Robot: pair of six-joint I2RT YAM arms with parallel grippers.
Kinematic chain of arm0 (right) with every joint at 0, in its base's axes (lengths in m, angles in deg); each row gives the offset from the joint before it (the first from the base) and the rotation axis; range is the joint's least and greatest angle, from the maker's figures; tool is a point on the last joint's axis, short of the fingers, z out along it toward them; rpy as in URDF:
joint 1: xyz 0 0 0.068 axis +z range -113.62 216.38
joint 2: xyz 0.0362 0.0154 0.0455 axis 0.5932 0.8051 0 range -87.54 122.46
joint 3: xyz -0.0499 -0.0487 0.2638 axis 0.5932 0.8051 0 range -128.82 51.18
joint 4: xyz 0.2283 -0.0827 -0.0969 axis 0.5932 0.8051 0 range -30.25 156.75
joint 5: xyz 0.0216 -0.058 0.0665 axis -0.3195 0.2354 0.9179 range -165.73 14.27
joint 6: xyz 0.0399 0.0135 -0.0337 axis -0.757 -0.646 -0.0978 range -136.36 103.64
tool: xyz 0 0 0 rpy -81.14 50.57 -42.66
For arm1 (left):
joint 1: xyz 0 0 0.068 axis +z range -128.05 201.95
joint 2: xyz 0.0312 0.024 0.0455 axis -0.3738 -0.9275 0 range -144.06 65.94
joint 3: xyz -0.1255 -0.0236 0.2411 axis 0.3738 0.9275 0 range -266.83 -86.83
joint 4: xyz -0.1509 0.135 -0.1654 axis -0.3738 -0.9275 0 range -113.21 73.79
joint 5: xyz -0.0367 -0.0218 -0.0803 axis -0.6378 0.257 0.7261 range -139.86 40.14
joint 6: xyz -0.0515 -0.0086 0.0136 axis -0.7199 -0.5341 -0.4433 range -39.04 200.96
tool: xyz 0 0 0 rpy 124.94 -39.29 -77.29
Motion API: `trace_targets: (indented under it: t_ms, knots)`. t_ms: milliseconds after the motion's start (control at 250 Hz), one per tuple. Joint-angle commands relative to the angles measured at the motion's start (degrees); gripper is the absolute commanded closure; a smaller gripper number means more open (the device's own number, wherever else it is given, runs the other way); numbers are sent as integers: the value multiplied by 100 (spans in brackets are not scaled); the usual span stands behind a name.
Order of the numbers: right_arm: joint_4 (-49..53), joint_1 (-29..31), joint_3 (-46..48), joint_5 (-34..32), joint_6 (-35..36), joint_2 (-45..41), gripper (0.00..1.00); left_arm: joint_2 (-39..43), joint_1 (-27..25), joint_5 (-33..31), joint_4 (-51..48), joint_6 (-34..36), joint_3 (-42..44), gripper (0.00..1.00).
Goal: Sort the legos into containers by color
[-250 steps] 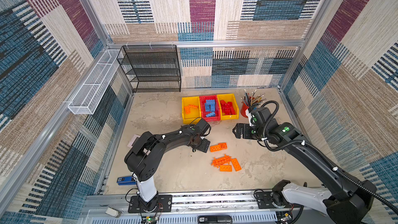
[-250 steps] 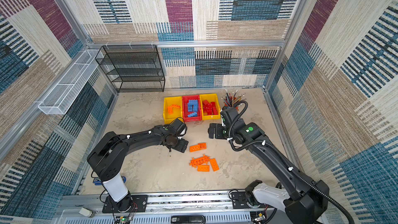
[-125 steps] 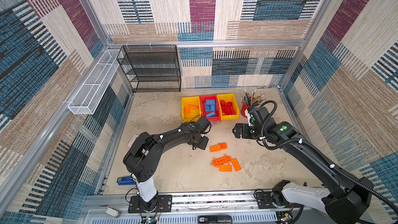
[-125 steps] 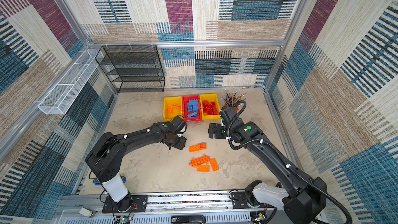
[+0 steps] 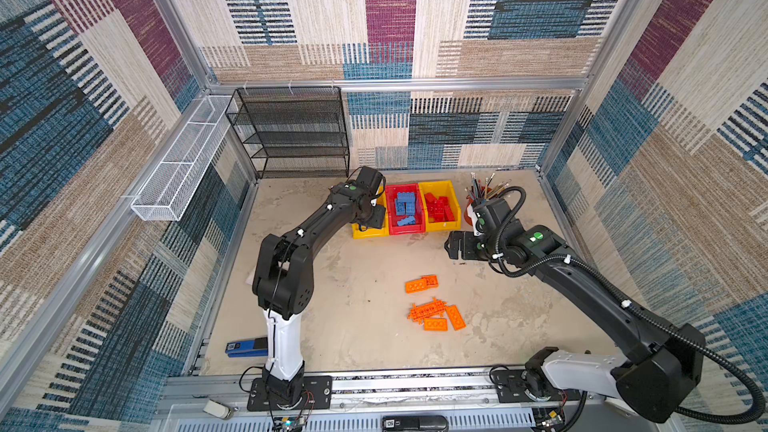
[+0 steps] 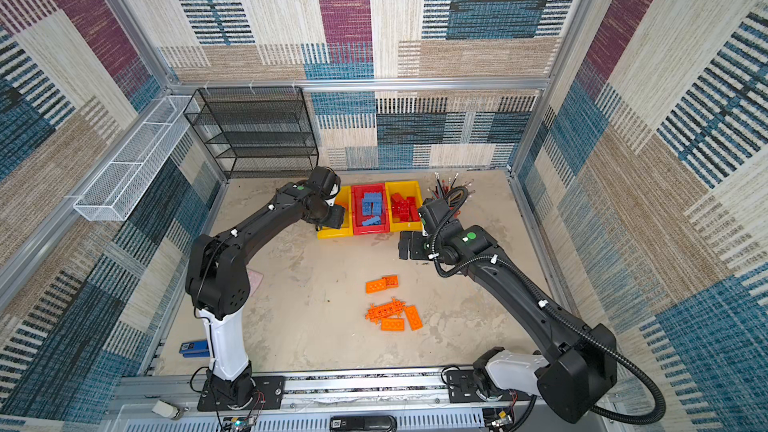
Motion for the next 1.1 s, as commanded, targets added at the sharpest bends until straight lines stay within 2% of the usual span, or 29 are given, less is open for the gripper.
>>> trace_targets:
  t_ms: [0, 156, 264, 308, 380, 488, 572, 664, 768, 912, 1028, 1096]
  knots:
    - [-306, -17, -113, -26, 52, 148, 1, -553, 102, 70, -446, 369, -863, 39]
    - [-635, -16, -319, 278, 62, 528, 1, -1506, 249, 107, -949, 419, -2352, 39]
    - [-681, -16, -666, 284, 222, 917, 1, -1958, 346, 149, -1119, 389, -3045, 37]
    - [-659, -16, -849, 264, 309, 1092, 1, -2103, 379, 201, -1171, 390, -3270, 32]
    - [-613, -16, -1113, 223, 471, 1377, 1, -2310, 423, 223, -1292, 394, -3622, 18]
    - [-536, -33, -1498, 201, 661, 1711, 1, -2392, 460, 368, -1343, 362, -3827, 10]
    - [-523, -42, -1684, 248, 729, 1891, 1, -2258, 460, 406, -1319, 295, -3730, 10]
    - [-505, -44, -1747, 310, 743, 2004, 1, -1967, 461, 485, -1296, 181, -3458, 9]
    - [-472, -42, -1639, 324, 735, 2021, 1, -1444, 454, 547, -1155, 7, -2782, 8]
    - [-102, 30, -1543, 221, 891, 2202, 1, -324, 453, 567, -501, -191, -1102, 5]
    - [116, 335, -1504, 92, 974, 2349, 1, 650, 452, 571, -26, -348, 264, 0]
    - [125, 573, -1433, 74, 885, 2414, 1, 1232, 459, 535, 201, -429, 1041, 1]
